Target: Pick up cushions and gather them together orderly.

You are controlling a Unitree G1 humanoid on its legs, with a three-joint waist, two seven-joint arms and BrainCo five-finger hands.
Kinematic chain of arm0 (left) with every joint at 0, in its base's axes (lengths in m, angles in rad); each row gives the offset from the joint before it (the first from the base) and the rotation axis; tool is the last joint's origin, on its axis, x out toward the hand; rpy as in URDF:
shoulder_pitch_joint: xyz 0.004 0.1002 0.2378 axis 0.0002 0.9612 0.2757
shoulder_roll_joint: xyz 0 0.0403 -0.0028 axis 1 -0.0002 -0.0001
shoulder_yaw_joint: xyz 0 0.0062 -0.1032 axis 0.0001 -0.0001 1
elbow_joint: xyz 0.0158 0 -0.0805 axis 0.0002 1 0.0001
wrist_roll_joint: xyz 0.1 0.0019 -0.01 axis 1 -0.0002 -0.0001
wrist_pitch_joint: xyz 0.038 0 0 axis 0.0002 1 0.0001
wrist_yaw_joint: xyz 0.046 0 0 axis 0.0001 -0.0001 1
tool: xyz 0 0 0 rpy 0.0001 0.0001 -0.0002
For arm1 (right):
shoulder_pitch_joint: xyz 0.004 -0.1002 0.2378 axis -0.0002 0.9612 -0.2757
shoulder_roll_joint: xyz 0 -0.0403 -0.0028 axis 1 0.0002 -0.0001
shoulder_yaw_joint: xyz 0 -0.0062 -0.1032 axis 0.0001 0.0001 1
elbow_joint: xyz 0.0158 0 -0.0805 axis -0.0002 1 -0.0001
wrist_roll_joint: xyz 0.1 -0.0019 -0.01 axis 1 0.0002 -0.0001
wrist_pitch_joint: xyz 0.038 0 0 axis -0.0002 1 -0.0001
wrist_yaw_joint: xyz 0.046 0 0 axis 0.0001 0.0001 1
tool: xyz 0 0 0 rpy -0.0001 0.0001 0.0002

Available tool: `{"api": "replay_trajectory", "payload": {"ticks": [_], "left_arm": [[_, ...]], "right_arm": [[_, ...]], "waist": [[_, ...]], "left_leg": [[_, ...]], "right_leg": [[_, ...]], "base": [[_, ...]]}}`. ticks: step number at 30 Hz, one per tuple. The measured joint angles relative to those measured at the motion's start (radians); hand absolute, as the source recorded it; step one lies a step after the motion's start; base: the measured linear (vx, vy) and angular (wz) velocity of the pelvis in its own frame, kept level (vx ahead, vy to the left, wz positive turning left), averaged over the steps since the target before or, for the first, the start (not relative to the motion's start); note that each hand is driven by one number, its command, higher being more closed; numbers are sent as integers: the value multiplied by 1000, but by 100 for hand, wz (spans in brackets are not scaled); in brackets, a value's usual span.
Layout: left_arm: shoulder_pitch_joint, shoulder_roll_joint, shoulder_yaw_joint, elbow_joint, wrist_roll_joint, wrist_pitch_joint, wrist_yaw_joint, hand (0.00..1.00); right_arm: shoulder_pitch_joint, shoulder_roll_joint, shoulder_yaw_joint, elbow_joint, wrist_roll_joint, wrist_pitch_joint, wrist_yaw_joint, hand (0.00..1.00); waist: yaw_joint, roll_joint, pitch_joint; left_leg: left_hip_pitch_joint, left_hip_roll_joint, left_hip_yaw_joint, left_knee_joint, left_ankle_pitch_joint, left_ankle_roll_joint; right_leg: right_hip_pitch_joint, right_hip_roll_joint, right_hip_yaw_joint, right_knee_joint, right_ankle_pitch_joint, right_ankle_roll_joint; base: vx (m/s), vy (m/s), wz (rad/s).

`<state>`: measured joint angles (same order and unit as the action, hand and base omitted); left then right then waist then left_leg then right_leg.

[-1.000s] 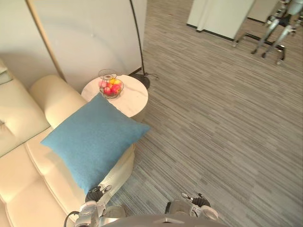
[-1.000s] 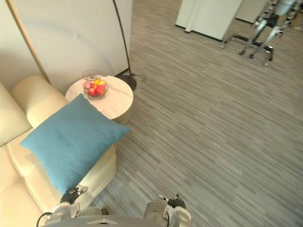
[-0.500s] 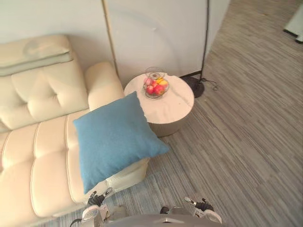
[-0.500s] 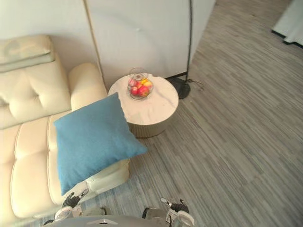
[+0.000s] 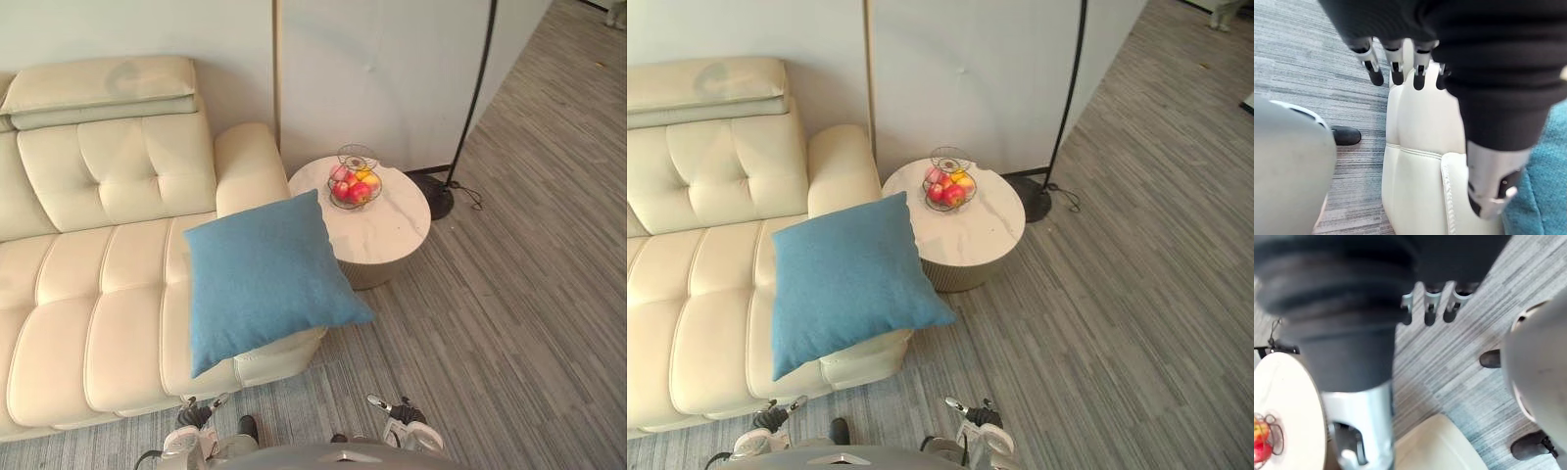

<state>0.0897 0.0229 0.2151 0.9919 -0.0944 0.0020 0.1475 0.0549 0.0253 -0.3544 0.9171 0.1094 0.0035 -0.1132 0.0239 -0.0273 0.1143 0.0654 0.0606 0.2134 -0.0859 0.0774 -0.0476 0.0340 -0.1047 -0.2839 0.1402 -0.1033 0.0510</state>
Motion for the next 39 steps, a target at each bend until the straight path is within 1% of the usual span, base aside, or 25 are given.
{"api": "replay_trajectory", "payload": {"ticks": [5, 10, 12, 14, 16, 18, 20, 22, 24, 26, 30, 33, 35, 39], "left_arm": [[0, 9, -1, 1, 0, 0, 1, 0], [2, 18, -5, -5, -1, 1, 14, 0], [9, 25, -4, -32, -1, 3, 21, 0], [25, 61, 1, -53, -6, 4, 23, 0], [32, 88, 4, -79, -14, 4, 23, 0], [33, 116, 29, -125, -21, 3, 24, 0], [32, 141, 54, -189, -22, 1, 24, 0], [27, 173, 71, -251, -41, -6, 22, 0], [17, 184, 88, -279, -60, -9, 21, 0], [2, 191, 99, -299, -80, -13, 22, 0], [-32, 192, 99, -315, -101, -20, 23, 0], [-76, 189, 94, -315, -128, -24, 29, 0], [-106, 186, 85, -315, -139, -25, 45, 0], [-142, 154, 54, -315, -138, -25, 69, 0]], "right_arm": [[19, -16, 22, -14, 0, 2, -2, 0], [29, -57, 36, -168, 0, 1, -5, 0], [17, -98, 34, -220, 0, 0, -5, 0], [8, -139, 32, -271, -2, 0, -4, 0], [-2, -157, 31, -277, -6, 0, -1, 0], [-23, -169, 30, -277, -20, 0, 1, 0], [-43, -181, 37, -283, -21, 0, 5, 0], [-66, -203, 40, -327, -30, 0, 23, 0], [-79, -226, 53, -363, -36, 0, 39, 0], [-100, -248, 78, -399, -37, 0, 45, 0], [-149, -249, 99, -467, -37, 0, 45, 0], [-195, -245, 153, -512, -37, -2, 44, 0], [-229, -240, 177, -522, -38, -7, 40, 0], [-243, -198, 202, -549, -38, -5, 39, 0]], "waist": [[-1, 3, 0], [-10, 8, 1], [-12, 10, 0], [-11, 10, 0], [-11, 10, 0], [-11, 12, 1], [-9, 14, 3], [-7, 21, 7], [-4, 26, 11], [1, 28, 14], [8, 22, 21], [13, 14, 46], [13, 11, 60], [16, 8, 78]], "left_leg": [[5, 0, 16, -1, 3, 2], [-6, -8, 30, -1, -1, 7], [-14, -15, 30, -1, -2, 8], [-21, -27, 32, -1, -5, 12], [-21, -36, 31, -1, -8, 17], [-19, -45, 31, -1, -12, 23], [-20, -53, 32, 0, -15, 28], [-23, -57, 31, 0, -16, 30], [-29, -58, 31, 0, -17, 36], [-37, -60, 31, 1, -11, 45], [-64, -59, 27, 6, -10, 46], [-78, -56, 23, 6, -10, 47], [-106, -55, 20, 6, -2, 54], [-134, -54, 14, 6, 4, 55]], "right_leg": [[0, 4, 28, -13, 6, 16], [-5, 7, 67, -31, 6, 18], [-14, 9, 88, -46, 6, 18], [-21, 7, 112, -56, 13, 27], [-21, 4, 116, -57, 24, 31], [-21, 1, 137, -57, 32, 30], [-20, -4, 143, -65, 53, 31], [-20, -7, 143, -76, 66, 26], [-20, -7, 143, -86, 77, 36], [-20, -5, 142, -93, 85, 35], [-40, -2, 139, -101, 87, 32], [-53, 2, 137, -103, 88, 31], [-81, 4, 136, -102, 94, 27], [-105, 5, 133, -103, 100, 27]], "base": [[-139, 39, -12], [-86, 61, -7], [-1, 91, -5], [49, 90, -3], [36, 47, 5], [74, 66, 2], [74, 49, 0], [87, 34, -1], [86, 16, -3], [120, 5, -3], [76, -1, 2], [11, -1, 1], [-11, 2, 2], [-12, 6, 3]]}}
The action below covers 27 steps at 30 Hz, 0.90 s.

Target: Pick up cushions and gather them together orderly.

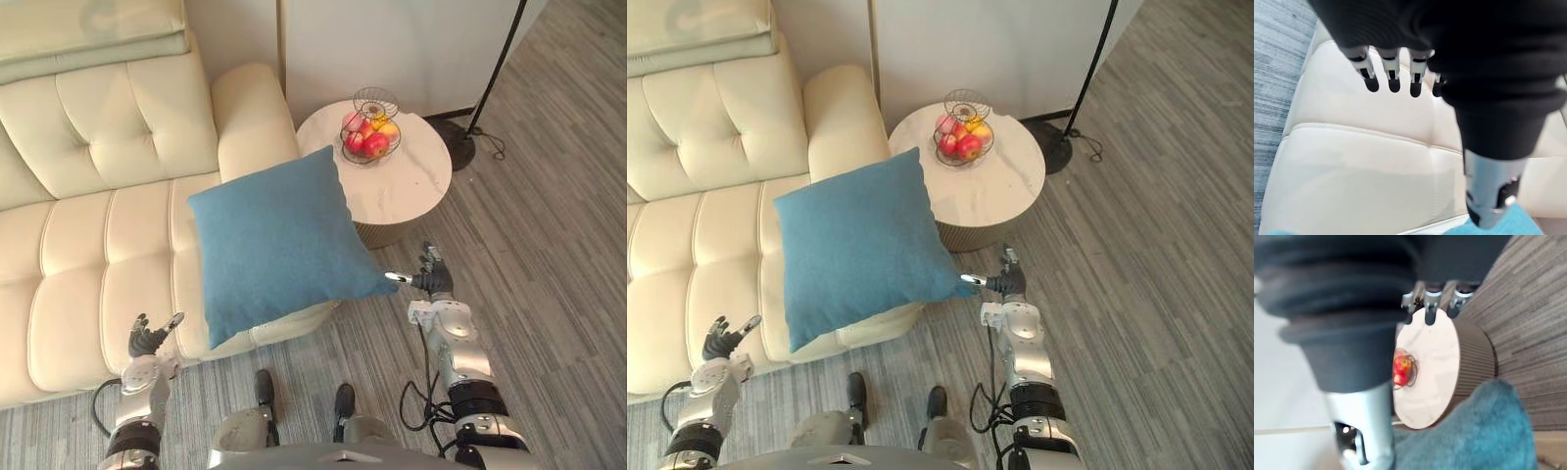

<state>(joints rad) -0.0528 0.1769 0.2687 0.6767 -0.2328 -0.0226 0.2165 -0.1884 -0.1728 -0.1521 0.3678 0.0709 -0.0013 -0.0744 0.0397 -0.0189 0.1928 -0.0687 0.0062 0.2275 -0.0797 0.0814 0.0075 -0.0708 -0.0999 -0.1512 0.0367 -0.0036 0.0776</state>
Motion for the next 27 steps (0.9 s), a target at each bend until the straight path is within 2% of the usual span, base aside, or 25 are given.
{"api": "replay_trajectory", "payload": {"ticks": [5, 8, 12, 21, 22, 23, 24, 27], "left_arm": [[-27, -7, -52, 0, 2, 0, 19, 0], [-67, -13, -94, -3, 2, 0, 27, 0], [-161, -38, -158, -40, 0, 0, 41, 0], [-274, -42, -252, -71, -2, 0, 68, 0], [-297, -42, -265, -72, -2, 0, 74, 100], [-304, -41, -271, -72, -2, 0, 78, 100], [-319, -41, -275, -72, -2, 0, 83, 100], [-358, -38, -281, -71, -12, 0, 88, 100]], "right_arm": [[-13, 20, 36, 3, -36, 6, -4, 0], [-68, 23, 77, 13, -40, 7, -30, 0], [-215, 28, 133, 94, -30, 10, -47, 0], [-338, 22, 214, 127, -18, 27, -81, 0], [-354, 16, 226, 133, -18, 27, -82, 0], [-360, 16, 229, 139, -18, 27, -82, 0], [-381, 15, 229, 161, -18, 27, -82, 100], [-426, 11, 235, 179, -17, 28, -88, 100]], "waist": [[0, -6, 13], [-1, -6, 30], [7, -6, 66], [7, -5, 123], [5, -4, 142], [5, -5, 145], [6, -5, 147], [9, -4, 171]], "left_leg": [[-2, 0, 0, -1, 0, 0], [-23, 5, 2, -3, 10, 1], [-90, 12, -1, 0, 44, 4], [-198, 23, -24, 0, 90, 3], [-205, 25, -34, 0, 98, 1], [-212, 26, -36, 0, 101, 1], [-226, 28, -37, 0, 105, -1], [-250, 30, -37, 0, 116, -7]], "right_leg": [[-2, 0, 1, 0, 0, 0], [-25, 1, 4, 1, 11, -7], [-78, 9, 3, -22, 54, -19], [-178, 18, -10, -18, 98, -27], [-181, 19, -20, -18, 102, -28], [-186, 19, -22, -17, 104, -28], [-200, 20, -23, -16, 107, -29], [-225, 21, -23, -17, 115, -33]], "base": [[0, 0, 0], [-50, 13, -3], [-64, 16, 1], [-79, 12, 6], [-39, 0, 14], [-61, -7, 13], [-50, -10, 3], [-43, -4, -1]]}}
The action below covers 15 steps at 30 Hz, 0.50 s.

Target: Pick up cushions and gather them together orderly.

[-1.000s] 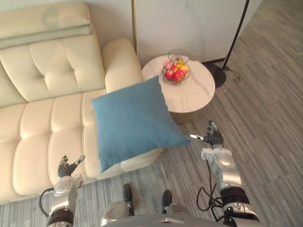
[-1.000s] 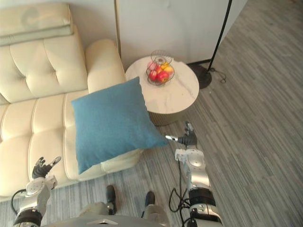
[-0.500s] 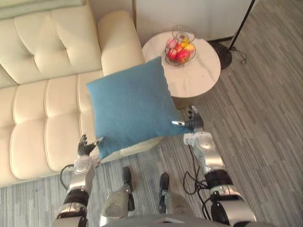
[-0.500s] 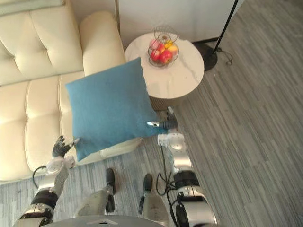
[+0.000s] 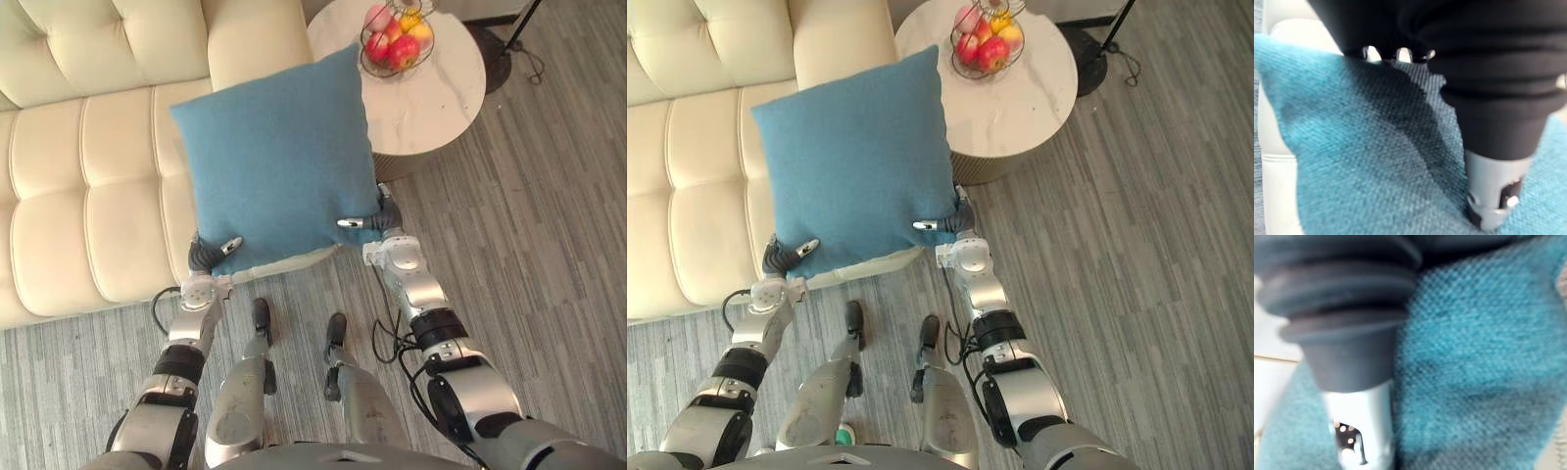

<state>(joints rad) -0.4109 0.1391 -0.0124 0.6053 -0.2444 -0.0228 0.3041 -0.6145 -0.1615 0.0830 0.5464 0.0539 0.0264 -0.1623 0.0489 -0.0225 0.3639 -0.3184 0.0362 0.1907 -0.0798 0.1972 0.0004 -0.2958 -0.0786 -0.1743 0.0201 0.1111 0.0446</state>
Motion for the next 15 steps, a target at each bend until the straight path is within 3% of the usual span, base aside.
{"api": "replay_trajectory", "payload": {"ticks": [8, 15], "left_arm": [[-81, 30, -10, -1, -40, -2, 27, 100], [-108, 45, -10, -59, -92, -37, 41, 100]], "right_arm": [[-46, -12, 34, 3, 69, -9, -2, 100], [-81, -19, 55, -1, 121, -43, -1, 100]], "waist": [[1, 0, 25], [-3, 3, 35]], "left_leg": [[-59, 11, -11, 0, 18, -14], [-87, 22, -38, 0, 25, -24]], "right_leg": [[-54, 10, -7, -2, 14, -9], [-72, 22, -32, -1, 12, -12]], "base": [[-1, 0, 0], [30, 0, 7]]}}
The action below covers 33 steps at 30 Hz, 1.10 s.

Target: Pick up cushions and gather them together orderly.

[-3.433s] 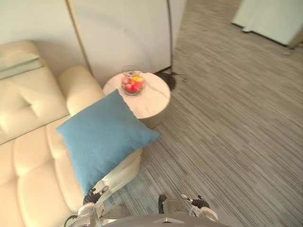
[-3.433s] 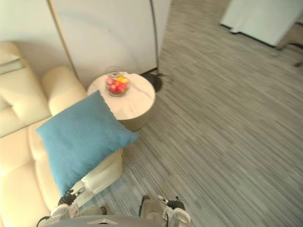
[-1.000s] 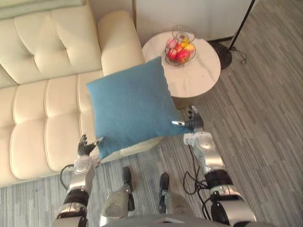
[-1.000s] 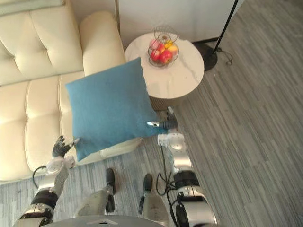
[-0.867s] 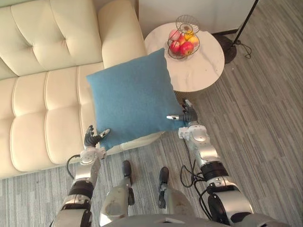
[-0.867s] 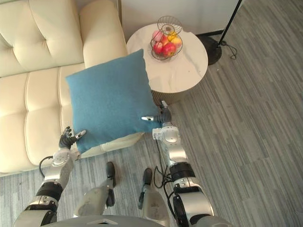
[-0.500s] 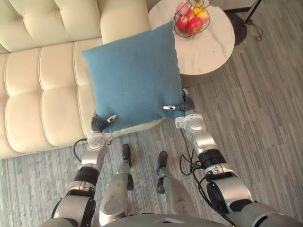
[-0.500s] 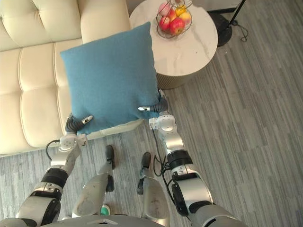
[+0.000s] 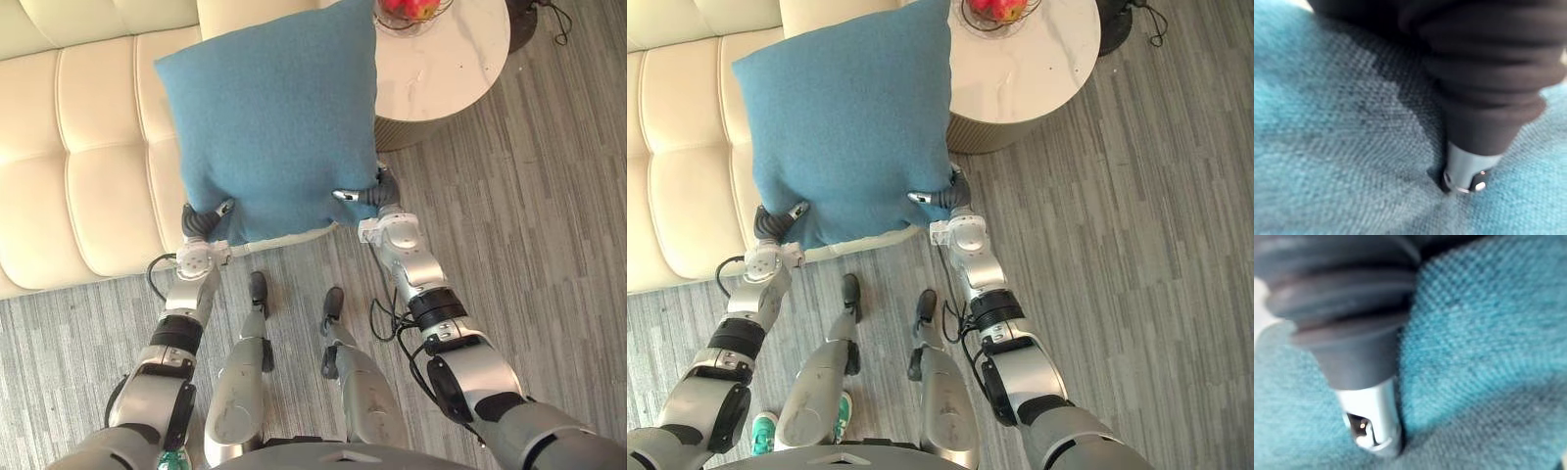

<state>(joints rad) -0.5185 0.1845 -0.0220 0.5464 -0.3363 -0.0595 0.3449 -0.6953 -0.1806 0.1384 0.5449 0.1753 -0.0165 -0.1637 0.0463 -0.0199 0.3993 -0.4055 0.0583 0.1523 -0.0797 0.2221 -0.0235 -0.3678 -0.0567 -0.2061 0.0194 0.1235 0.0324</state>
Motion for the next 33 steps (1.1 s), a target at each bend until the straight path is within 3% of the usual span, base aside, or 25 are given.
{"api": "replay_trajectory", "payload": {"ticks": [16, 23, 27, 33], "left_arm": [[75, -23, 3, -182, -34, -22, 2, 100], [227, -37, 2, -346, -30, -22, 4, 100], [339, -68, -1, -432, -8, -18, 0, 100], [557, -140, -16, -620, 39, -3, -29, 100]], "right_arm": [[79, 6, 20, -97, 55, -45, 5, 100], [250, 14, 57, -249, 54, -42, 11, 100], [359, 21, 59, -359, 51, -27, 24, 100], [556, 50, 39, -488, 16, -22, 66, 100]], "waist": [[7, 4, 4], [10, 7, 4], [10, 7, 2], [1, 35, -86]], "left_leg": [[22, 10, -16, 0, -1, -4], [89, 11, -13, 1, -18, -26], [161, 9, 2, 1, -36, -19], [227, -3, 15, 0, -61, -5]], "right_leg": [[13, 7, -18, 34, -39, -11], [77, 8, -11, 32, -57, -10], [143, 8, 3, 31, -69, -9], [200, -4, 6, 37, -92, 2]], "base": [[51, 5, 2], [59, -10, -1], [51, 0, -6], [73, 17, -3]]}}
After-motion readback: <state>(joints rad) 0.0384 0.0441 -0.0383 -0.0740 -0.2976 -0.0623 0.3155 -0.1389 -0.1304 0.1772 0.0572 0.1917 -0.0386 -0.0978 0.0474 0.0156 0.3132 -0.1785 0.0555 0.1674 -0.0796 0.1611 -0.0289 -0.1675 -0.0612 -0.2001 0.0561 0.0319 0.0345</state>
